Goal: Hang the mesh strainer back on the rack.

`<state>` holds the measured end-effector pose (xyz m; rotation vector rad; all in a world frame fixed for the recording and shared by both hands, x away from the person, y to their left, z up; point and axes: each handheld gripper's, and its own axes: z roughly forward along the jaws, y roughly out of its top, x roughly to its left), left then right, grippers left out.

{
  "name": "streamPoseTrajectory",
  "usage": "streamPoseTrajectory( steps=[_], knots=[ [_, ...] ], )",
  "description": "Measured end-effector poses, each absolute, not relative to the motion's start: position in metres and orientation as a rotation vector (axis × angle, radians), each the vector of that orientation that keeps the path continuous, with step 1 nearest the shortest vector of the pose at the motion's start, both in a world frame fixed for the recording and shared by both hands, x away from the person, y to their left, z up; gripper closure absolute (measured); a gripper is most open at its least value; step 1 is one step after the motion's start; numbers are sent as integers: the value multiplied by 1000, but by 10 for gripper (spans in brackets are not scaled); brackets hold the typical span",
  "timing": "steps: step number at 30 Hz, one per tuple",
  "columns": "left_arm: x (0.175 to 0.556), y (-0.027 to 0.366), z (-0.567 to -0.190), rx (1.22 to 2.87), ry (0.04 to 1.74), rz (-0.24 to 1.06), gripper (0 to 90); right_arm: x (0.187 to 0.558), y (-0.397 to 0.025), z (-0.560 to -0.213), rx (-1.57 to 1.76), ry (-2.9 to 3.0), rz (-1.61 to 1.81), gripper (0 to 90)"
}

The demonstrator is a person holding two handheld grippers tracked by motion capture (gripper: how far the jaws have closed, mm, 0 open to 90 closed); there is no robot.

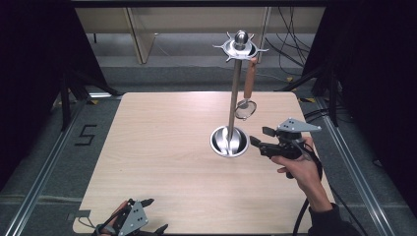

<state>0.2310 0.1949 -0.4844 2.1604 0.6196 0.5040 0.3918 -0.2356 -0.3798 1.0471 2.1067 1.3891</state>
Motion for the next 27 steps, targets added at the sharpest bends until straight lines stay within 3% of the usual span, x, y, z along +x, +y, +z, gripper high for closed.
streamPoseTrajectory(
  steps=[14,27],
  knots=[
    [230,195,-484,2167,614,507,154,391,-222,-408,1091,2238,1341,369],
    [228,193,-484,2141,603,499,152,385,-221,-412,1092,2266,1323,360]
  ],
)
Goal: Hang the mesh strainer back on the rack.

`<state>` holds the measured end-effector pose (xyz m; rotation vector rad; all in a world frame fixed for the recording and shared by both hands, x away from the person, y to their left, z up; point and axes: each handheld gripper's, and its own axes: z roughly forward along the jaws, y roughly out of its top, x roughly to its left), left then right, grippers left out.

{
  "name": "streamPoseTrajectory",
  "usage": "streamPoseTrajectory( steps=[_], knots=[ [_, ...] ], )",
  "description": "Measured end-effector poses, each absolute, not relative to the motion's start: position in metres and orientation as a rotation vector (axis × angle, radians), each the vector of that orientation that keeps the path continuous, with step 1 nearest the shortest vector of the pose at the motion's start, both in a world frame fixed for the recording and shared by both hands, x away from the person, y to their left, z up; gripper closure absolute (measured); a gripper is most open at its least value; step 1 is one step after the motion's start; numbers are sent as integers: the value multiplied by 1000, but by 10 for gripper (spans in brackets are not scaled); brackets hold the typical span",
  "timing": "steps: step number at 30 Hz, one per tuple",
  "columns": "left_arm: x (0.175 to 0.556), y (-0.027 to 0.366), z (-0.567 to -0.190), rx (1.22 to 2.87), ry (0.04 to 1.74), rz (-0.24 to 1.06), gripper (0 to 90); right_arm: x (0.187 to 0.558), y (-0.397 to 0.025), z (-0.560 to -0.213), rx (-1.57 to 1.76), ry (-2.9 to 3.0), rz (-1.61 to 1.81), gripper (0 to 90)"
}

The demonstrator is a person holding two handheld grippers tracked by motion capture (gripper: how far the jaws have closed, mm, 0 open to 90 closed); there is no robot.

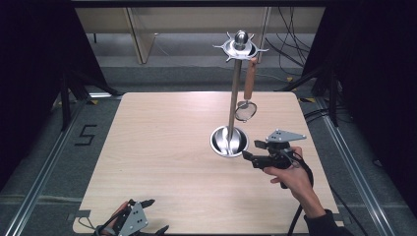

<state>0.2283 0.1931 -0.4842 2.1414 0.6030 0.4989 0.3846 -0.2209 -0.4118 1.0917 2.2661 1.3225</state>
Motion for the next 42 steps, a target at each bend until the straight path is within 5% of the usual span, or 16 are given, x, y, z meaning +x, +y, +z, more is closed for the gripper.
streamPoseTrajectory(
  steps=[42],
  knots=[
    [230,195,-485,2176,599,510,152,363,-215,-456,1046,2379,1332,255]
  ],
)
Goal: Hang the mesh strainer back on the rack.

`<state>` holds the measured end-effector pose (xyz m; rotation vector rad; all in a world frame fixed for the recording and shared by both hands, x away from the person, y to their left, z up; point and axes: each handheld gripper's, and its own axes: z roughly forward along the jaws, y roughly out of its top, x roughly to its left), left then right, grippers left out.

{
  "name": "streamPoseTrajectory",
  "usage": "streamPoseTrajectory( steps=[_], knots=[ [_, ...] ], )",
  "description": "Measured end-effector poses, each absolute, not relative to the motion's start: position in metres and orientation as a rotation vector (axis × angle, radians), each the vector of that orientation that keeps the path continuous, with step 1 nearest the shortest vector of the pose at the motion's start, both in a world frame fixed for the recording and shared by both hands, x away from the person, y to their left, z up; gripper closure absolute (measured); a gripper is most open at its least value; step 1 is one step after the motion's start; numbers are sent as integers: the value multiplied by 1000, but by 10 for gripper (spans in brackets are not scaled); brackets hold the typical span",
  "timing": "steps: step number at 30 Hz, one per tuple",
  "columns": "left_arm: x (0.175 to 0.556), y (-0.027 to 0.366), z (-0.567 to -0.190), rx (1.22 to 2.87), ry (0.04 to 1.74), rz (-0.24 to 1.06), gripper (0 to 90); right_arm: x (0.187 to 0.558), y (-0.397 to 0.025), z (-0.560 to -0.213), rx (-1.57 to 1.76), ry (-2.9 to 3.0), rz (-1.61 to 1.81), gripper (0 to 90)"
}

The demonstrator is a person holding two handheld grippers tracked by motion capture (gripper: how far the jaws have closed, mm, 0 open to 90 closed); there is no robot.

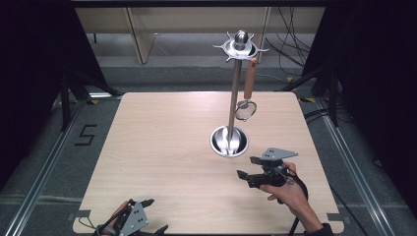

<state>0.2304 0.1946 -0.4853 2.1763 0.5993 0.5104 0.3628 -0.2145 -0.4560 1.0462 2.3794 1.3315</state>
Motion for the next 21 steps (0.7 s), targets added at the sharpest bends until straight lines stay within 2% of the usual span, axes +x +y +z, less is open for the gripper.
streamPoseTrajectory(
  steps=[21],
  knots=[
    [231,195,-485,2202,601,513,152,350,-212,-475,1115,2399,1299,238]
  ],
)
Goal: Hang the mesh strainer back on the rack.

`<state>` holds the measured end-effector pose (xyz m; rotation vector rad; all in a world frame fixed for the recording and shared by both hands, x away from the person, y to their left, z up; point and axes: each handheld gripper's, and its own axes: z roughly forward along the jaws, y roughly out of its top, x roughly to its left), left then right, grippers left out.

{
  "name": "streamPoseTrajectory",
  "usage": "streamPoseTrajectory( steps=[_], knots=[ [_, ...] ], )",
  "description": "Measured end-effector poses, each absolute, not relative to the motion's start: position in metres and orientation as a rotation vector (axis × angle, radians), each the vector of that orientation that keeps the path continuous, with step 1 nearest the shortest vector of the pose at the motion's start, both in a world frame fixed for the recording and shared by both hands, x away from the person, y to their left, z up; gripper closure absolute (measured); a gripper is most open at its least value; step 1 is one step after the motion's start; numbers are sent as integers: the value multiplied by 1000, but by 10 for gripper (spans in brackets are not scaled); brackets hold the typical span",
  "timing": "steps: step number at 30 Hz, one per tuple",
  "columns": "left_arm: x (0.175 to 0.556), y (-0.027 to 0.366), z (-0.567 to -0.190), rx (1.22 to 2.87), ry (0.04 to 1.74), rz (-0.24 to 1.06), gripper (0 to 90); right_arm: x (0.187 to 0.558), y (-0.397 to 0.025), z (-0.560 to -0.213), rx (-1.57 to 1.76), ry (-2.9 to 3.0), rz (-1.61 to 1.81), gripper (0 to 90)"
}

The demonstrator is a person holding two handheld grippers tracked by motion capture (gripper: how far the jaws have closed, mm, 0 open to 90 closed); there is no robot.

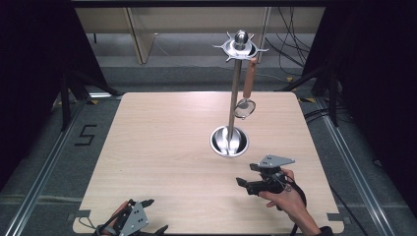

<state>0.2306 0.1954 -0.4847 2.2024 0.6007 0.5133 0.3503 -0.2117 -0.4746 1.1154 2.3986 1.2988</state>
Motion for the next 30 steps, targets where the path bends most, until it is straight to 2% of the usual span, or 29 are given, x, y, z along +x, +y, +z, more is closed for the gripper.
streamPoseTrajectory(
  steps=[30],
  knots=[
    [231,195,-487,2197,601,527,152,324,-225,-485,1072,2404,1283,227]
  ],
)
